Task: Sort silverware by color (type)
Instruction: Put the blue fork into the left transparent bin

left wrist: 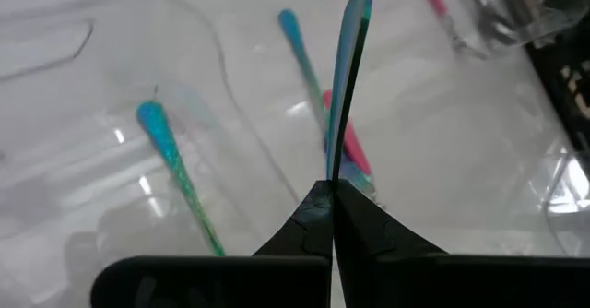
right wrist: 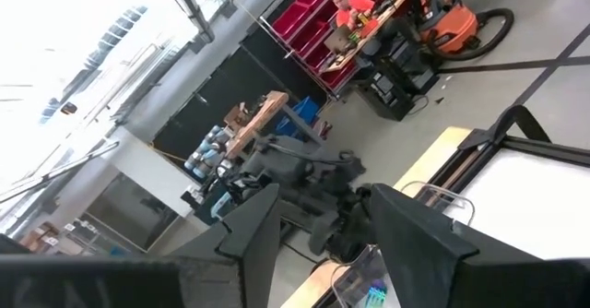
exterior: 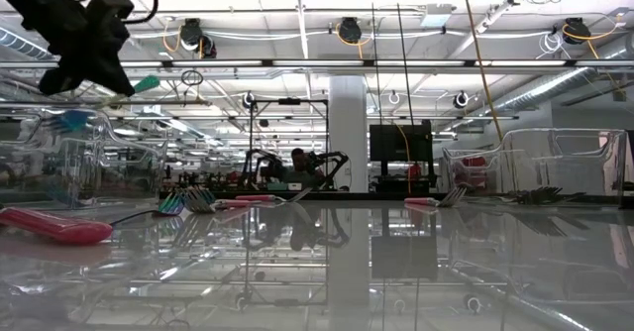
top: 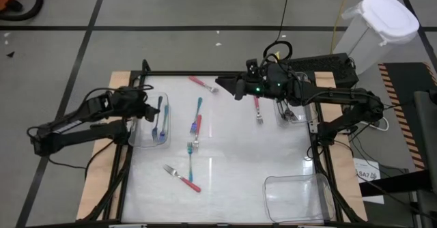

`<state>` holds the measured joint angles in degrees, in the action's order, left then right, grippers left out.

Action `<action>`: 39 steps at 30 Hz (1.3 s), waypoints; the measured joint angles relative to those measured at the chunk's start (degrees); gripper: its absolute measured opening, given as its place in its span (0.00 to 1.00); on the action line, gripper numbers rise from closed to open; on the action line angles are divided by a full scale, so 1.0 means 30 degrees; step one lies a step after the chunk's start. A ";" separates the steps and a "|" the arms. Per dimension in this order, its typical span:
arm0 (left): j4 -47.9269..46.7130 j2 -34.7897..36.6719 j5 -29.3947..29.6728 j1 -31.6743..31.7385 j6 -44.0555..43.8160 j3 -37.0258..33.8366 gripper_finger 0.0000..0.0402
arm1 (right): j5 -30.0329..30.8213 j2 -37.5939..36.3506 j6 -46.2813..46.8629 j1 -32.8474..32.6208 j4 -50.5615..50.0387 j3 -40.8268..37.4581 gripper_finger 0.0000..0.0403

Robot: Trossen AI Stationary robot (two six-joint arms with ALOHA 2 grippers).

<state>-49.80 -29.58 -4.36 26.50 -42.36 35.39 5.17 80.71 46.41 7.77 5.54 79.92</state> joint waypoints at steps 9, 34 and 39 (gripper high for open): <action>0.0153 -0.0007 -0.0043 0.0857 0.0445 -0.1095 0.00 | -0.0308 0.0000 -0.0065 0.0000 0.0007 0.0000 0.41; 0.3339 -0.0512 -0.1110 0.3022 0.1598 -0.4012 0.00 | -0.0258 -0.0007 0.0264 0.0007 0.0073 0.0000 0.41; 0.3345 -0.1302 -0.1092 0.3241 0.1808 -0.4012 0.00 | -0.0177 -0.0007 0.0156 0.0007 0.0073 0.0000 0.41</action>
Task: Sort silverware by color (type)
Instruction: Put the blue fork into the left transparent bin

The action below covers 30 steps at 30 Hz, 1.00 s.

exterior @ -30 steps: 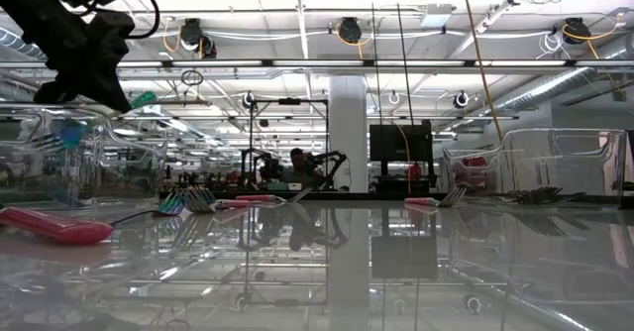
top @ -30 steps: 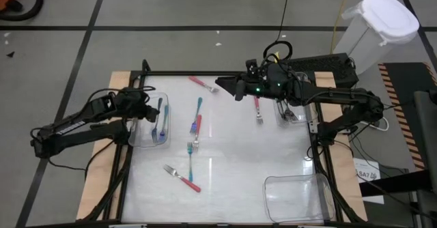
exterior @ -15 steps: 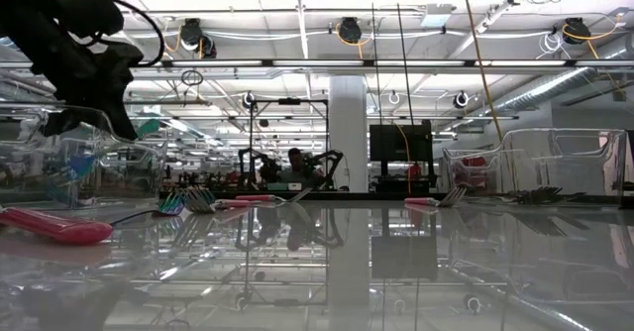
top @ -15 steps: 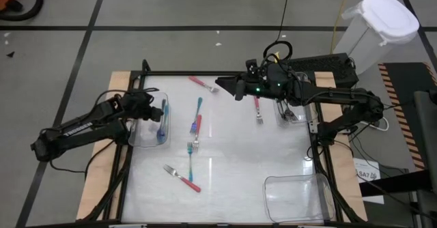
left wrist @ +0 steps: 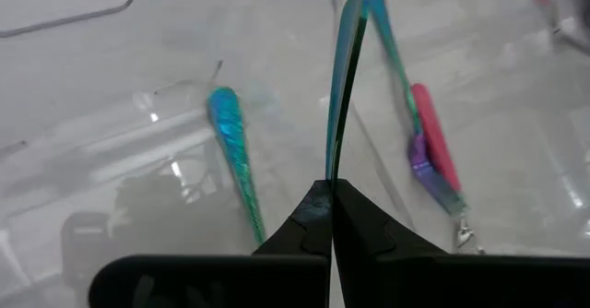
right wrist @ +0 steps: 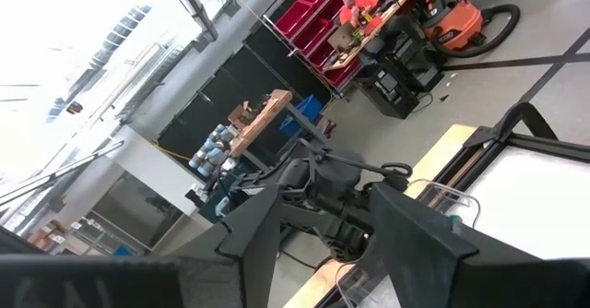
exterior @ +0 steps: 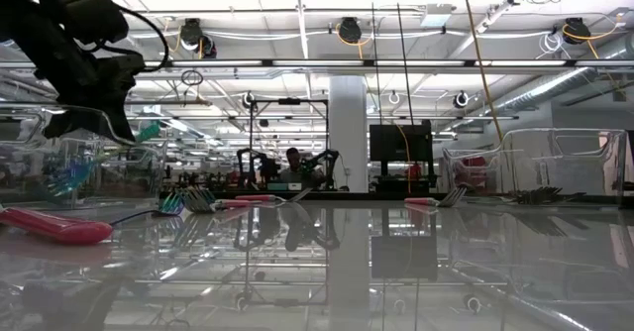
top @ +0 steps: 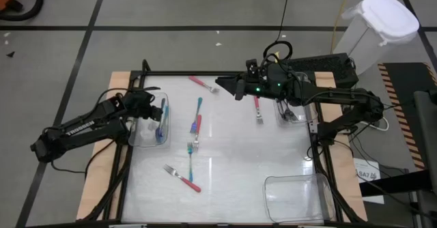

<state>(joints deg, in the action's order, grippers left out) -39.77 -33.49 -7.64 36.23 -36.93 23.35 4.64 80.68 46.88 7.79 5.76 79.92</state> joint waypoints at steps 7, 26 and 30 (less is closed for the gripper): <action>0.0055 -0.1335 -0.0012 0.0029 0.0271 0.0007 0.00 | 0.0015 0.0000 -0.0243 0.0000 0.0000 0.0000 0.41; 0.0342 -0.2341 -0.0601 0.0029 0.0380 0.0029 0.13 | 0.0007 0.0000 -0.0294 0.0000 0.0000 0.0000 0.41; 0.0335 -0.2341 -0.0597 0.0029 0.0087 0.0029 0.13 | 0.0007 0.0000 -0.0293 0.0000 0.0000 0.0000 0.41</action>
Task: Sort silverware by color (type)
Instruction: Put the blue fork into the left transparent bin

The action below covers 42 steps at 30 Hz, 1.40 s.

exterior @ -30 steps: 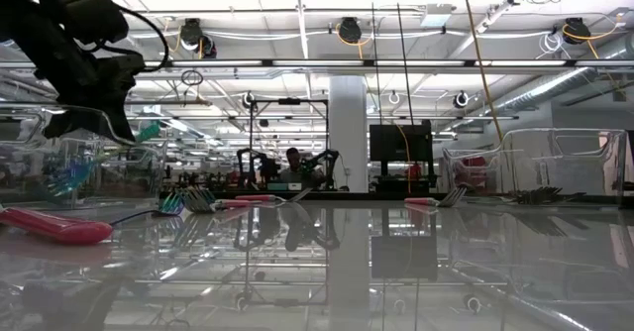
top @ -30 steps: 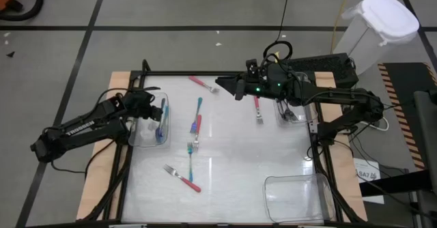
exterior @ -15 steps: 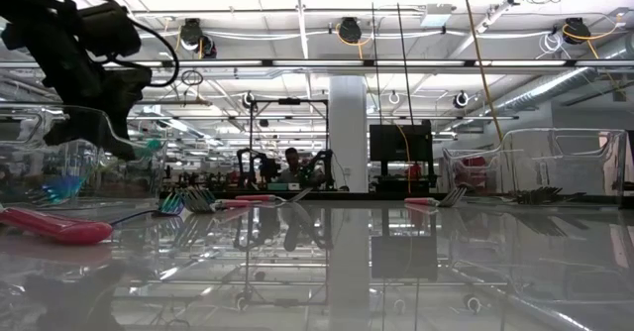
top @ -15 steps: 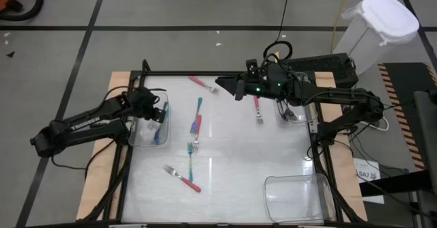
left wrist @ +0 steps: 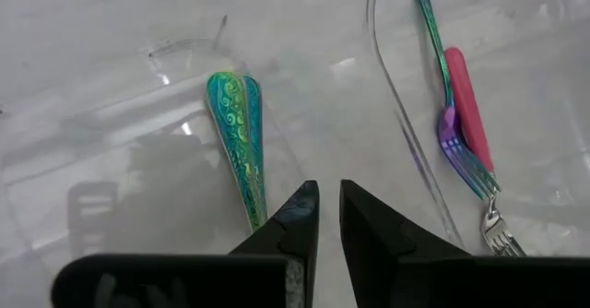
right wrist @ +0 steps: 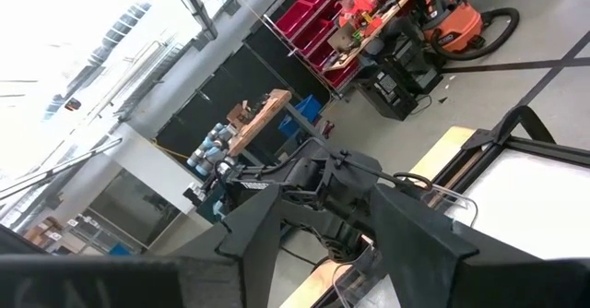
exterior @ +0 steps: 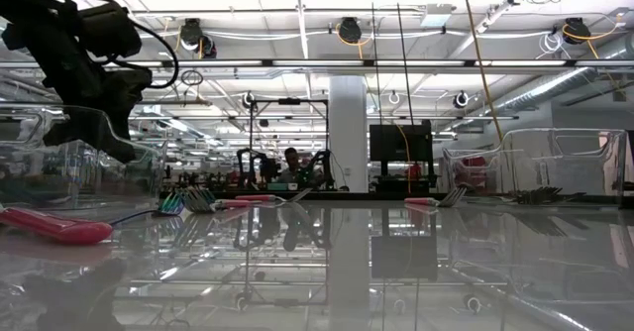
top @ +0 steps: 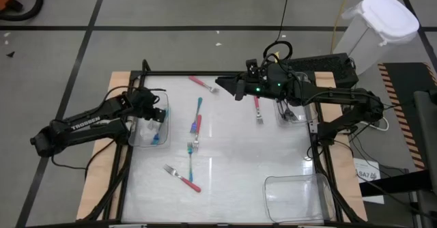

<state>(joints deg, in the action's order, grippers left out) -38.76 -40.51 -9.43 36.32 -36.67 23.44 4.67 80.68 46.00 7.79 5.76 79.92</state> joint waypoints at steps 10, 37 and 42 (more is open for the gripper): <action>-0.0343 0.0000 -0.0029 -0.0007 0.0262 0.1605 0.13 | -0.0087 0.0000 0.0300 0.0000 -0.0006 0.0000 0.41; -0.3987 -0.6035 0.1386 -0.1768 0.0137 1.2074 0.13 | -0.2614 -0.2459 0.0387 0.0925 -0.6896 0.0022 0.41; -0.4029 -0.8360 0.1857 -0.2748 -0.0525 1.3635 0.13 | -0.2604 -0.4128 -0.0284 0.0918 -1.0697 0.0015 0.41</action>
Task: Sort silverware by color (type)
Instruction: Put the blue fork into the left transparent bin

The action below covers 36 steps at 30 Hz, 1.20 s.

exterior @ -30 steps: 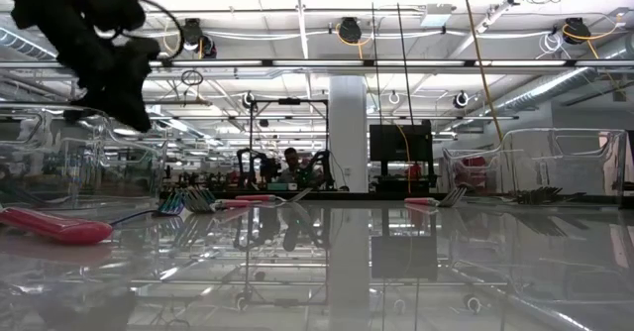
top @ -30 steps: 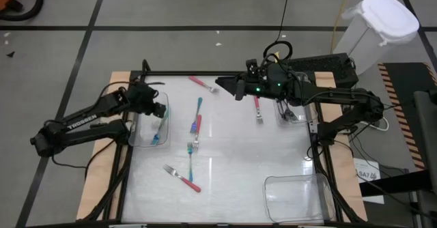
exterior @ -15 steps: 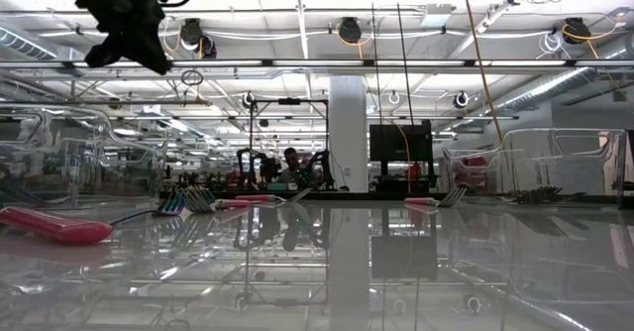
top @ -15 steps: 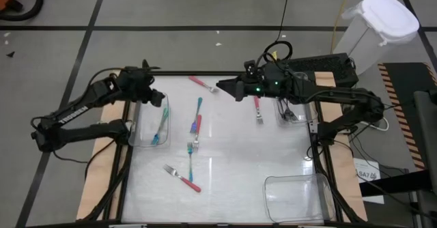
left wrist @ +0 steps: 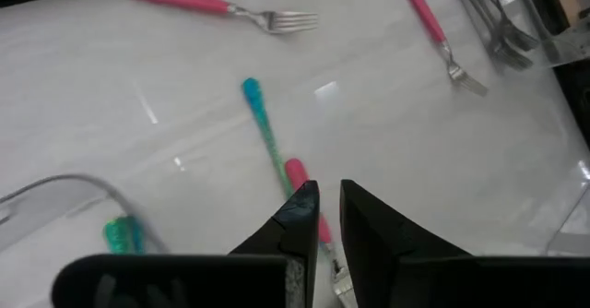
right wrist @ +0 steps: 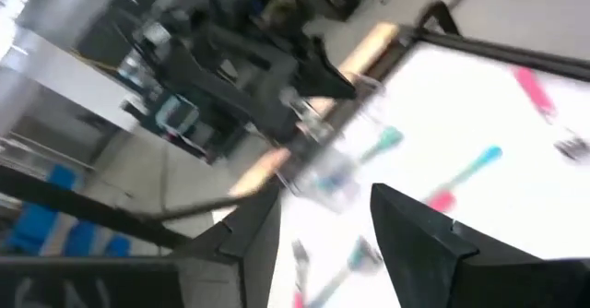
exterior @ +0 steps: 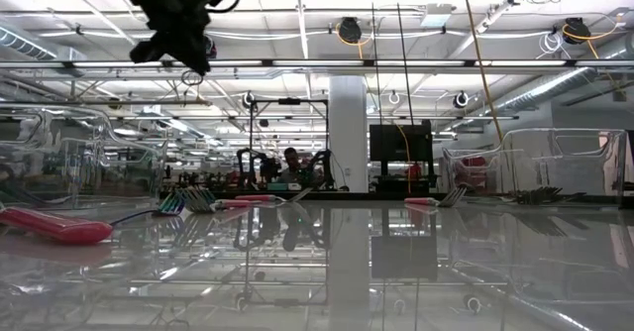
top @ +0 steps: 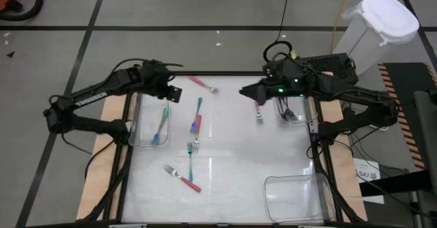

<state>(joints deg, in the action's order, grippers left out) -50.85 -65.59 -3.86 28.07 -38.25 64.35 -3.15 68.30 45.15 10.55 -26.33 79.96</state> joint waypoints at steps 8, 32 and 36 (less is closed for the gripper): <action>-0.0912 -0.3978 0.0978 -0.1155 -0.2147 0.3557 0.13 | 0.0011 -0.1859 -0.1622 0.0000 -0.4148 0.0000 0.41; -0.3708 -1.1327 0.0257 -0.2243 -0.4671 0.7581 0.44 | -0.0012 -0.2183 -0.4016 -0.0052 -0.6905 -0.0015 0.41; -0.3629 -1.1551 0.0404 -0.2228 -0.2934 0.7581 0.44 | 0.0011 -0.2103 -0.3485 0.0112 -0.6632 -0.0015 0.41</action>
<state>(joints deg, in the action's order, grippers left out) -61.74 -100.24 -2.65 21.39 -47.05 87.09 -3.11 61.99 34.69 10.88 -46.23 79.92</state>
